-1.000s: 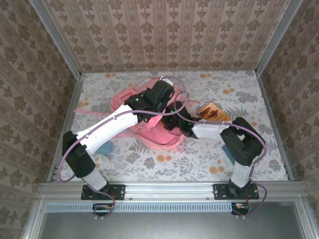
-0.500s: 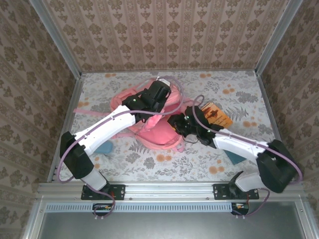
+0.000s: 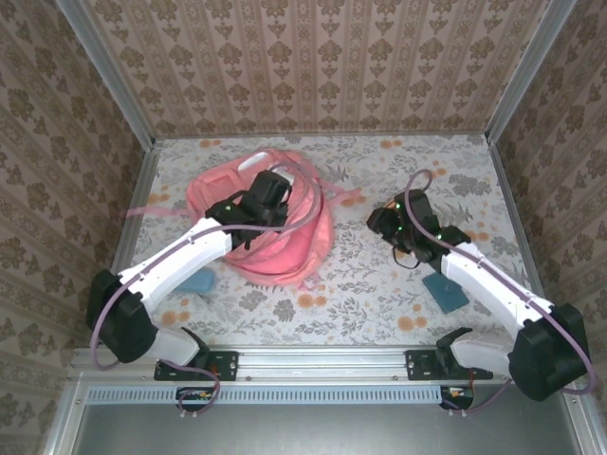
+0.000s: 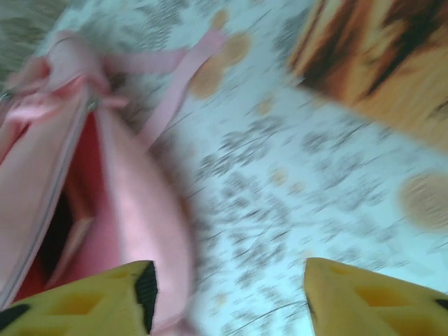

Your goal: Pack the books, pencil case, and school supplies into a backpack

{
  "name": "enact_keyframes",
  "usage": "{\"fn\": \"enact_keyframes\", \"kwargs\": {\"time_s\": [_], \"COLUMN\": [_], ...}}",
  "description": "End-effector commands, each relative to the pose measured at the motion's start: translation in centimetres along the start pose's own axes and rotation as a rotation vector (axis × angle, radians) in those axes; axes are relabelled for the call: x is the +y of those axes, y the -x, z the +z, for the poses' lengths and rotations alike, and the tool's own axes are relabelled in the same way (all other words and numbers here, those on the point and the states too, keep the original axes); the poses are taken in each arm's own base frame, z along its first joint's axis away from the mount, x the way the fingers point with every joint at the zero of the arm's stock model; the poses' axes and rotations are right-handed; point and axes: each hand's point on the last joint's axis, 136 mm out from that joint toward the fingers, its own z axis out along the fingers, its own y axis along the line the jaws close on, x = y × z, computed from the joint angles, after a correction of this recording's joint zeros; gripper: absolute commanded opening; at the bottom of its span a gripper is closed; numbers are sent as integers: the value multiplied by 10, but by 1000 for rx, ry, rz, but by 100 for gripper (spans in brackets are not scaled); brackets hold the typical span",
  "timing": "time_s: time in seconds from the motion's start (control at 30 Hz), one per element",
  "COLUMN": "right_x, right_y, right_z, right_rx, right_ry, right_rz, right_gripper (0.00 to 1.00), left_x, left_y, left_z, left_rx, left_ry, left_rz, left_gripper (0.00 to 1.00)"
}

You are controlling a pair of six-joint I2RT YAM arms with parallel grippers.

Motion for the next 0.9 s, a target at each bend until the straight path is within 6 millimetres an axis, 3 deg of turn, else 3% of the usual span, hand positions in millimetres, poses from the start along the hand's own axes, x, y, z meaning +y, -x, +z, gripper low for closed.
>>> {"fn": "enact_keyframes", "kwargs": {"time_s": [0.0, 0.07, 0.13, 0.33, 0.6, 0.87], "right_x": [-29, -37, -45, -62, -76, -84], "right_y": [5, 16, 22, 32, 32, 15], "right_z": [9, 17, 29, 69, 93, 100], "right_rx": [75, 85, 110, 200, 254, 306], "right_ry": [-117, -150, -187, -230, -284, -284], "right_rz": [-119, -135, -151, -187, -161, -99], "right_gripper": [69, 76, 82, 94, 100, 95], "left_x": [-7, -4, 2, 19, 30, 29], "left_y": [7, 6, 7, 12, 8, 8], "left_z": [-21, -27, -33, -47, -49, -48], "left_rx": [-70, -96, -117, -161, -164, -159], "left_ry": [-104, -108, -100, -48, -18, -32], "left_rz": [-154, -217, -263, -304, -329, -338], "left_gripper": [51, 72, 83, 100, 100, 100]}}
